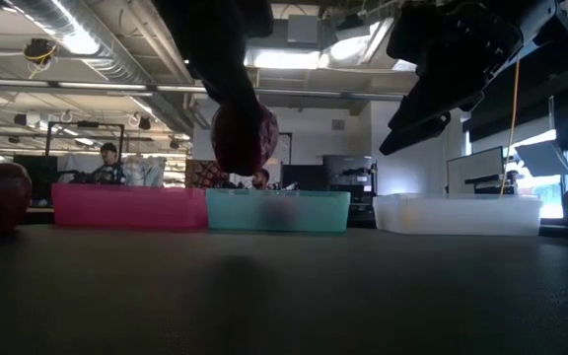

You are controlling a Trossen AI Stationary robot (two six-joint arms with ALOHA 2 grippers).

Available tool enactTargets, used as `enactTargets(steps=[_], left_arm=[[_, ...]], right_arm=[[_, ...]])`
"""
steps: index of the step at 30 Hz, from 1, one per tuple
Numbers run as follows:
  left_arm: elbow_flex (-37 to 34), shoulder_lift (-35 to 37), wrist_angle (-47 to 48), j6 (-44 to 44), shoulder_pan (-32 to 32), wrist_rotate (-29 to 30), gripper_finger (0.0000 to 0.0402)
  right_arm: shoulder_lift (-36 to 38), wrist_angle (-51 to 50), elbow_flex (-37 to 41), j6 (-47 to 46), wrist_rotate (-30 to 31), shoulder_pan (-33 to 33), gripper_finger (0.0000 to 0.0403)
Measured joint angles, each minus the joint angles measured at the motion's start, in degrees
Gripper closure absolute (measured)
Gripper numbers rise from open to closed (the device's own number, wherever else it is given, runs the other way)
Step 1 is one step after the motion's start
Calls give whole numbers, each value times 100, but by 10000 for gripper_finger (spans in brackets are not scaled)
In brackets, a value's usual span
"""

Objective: Sort produce into baskets
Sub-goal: Put the apple into the pink bin

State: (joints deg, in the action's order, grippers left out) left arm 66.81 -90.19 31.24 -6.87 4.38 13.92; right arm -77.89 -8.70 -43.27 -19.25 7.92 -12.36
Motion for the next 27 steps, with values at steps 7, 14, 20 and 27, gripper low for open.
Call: enactTargets(steps=[7, 14, 20, 27], left_arm=[[0, 304, 145, 109, -135, 30, 91], [0, 694, 445, 128, -322, 103, 90], [0, 1084, 671, 138, -478, 254, 90], [0, 1531, 1003, 247, -677, 419, 90]], right_arm=[[0, -31, 0, 0, 0, 0, 79], [0, -45, -1, 0, 0, 0, 79], [0, -47, 0, 0, 0, -1, 79], [0, -50, 0, 0, 0, -1, 79]])
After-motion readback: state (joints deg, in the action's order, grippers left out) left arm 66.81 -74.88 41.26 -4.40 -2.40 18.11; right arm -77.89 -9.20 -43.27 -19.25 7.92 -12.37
